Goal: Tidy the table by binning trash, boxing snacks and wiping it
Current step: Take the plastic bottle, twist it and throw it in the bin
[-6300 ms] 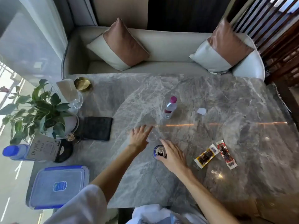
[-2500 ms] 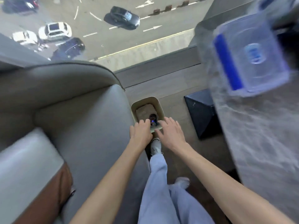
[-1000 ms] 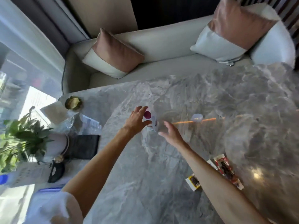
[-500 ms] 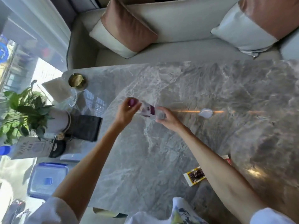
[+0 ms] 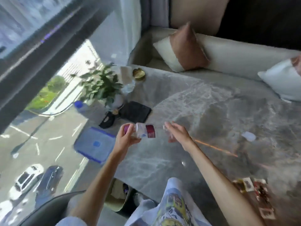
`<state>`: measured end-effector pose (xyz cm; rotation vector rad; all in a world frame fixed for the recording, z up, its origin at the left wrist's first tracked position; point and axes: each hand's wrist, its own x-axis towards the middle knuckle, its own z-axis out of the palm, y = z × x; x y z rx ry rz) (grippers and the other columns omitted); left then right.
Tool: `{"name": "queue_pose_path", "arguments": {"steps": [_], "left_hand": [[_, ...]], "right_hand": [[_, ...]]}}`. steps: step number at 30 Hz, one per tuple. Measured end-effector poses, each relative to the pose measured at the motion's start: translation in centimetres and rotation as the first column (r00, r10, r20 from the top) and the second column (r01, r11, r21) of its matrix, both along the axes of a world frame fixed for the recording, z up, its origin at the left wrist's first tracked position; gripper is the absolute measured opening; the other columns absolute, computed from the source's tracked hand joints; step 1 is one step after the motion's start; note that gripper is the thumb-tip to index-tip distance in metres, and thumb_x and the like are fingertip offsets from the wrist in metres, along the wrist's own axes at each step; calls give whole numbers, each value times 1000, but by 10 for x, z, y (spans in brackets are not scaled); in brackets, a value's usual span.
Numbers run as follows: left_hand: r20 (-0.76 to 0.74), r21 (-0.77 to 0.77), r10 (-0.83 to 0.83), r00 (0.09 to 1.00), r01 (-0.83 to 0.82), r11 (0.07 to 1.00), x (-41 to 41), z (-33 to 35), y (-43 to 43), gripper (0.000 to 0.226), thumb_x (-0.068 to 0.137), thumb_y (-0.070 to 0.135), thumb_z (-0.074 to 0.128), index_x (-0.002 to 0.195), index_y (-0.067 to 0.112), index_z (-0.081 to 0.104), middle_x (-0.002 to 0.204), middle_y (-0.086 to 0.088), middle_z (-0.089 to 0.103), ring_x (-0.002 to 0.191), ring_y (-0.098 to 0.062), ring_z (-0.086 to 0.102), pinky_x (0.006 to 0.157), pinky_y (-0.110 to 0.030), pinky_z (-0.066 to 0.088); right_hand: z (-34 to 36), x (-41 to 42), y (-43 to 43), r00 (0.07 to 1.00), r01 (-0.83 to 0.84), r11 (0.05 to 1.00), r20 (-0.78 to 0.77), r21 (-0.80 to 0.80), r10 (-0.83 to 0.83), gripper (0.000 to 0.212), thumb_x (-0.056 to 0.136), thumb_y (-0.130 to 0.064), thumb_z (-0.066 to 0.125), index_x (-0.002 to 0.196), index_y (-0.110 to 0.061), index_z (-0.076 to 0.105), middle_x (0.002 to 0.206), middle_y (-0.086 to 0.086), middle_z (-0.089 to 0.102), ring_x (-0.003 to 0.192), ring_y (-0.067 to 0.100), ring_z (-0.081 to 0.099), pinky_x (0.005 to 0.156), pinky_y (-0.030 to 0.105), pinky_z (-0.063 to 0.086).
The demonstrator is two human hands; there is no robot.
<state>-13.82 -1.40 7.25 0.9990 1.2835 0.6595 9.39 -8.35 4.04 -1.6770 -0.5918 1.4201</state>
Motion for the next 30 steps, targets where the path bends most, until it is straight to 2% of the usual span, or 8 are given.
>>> {"name": "queue_pose_path", "arguments": {"steps": [4,8,11,15,18,20,26,30], "left_hand": [[28,129,130,991,-133,983,-133,32,-18,18,82,43,67,96,31,65,84,0,65,71,-13,68,61,-31,61],[-8,143,388,921,-383,912,-262,42,-43,14,90,31,64,90,18,58,78,-9,65,55,-11,67,50,-29,59],[-71,55,546,835,-543,838,-342,36,-71,31,90,41,61,94,12,52,86,-22,65,52,-21,67,49,-32,58],[-175,-72,648,742,-666,743,-413,18,-113,47,87,57,55,98,11,52,78,-18,67,55,-24,67,55,-32,59],[-165,-136,704,690,-723,677,-437,-1,-140,45,91,56,50,89,11,52,59,-11,63,44,-19,62,44,-25,53],[-161,-207,717,678,-734,647,-441,-14,-155,47,92,56,48,94,9,48,65,-13,60,47,-21,59,45,-26,52],[-72,-316,777,625,-754,576,-434,-65,-169,49,96,47,47,112,1,49,98,-27,62,74,-33,63,77,-46,59],[-45,-415,822,567,-759,501,-427,-101,-175,35,96,41,52,87,8,48,85,-21,63,67,-30,62,83,-49,56]], "right_hand": [[26,-115,35,970,-243,967,-34,-78,241,45,85,-59,58,99,-17,69,63,-5,65,55,10,59,59,28,56],[47,-243,61,860,-506,863,-81,3,505,30,94,-48,52,97,-21,65,76,-8,70,56,1,65,54,22,57],[50,-328,64,768,-631,772,-79,75,636,14,95,-30,55,105,-22,61,102,4,62,62,0,63,64,23,60],[40,-412,53,662,-738,672,-127,65,739,29,92,-29,60,119,-20,57,109,7,62,85,15,63,81,33,59],[29,-446,44,608,-788,615,-159,-9,778,39,92,-30,62,127,-15,53,118,9,62,96,23,64,73,30,60],[20,-455,38,568,-822,565,-164,-70,807,41,91,-35,62,126,-15,54,124,10,61,98,27,63,79,33,60],[-7,-463,33,568,-820,537,-171,-197,805,37,92,-35,61,124,-16,58,130,11,62,118,33,62,87,35,57],[-29,-463,29,596,-798,540,-219,-268,773,47,93,-30,61,135,-13,50,134,9,60,121,27,60,85,31,55]]}}
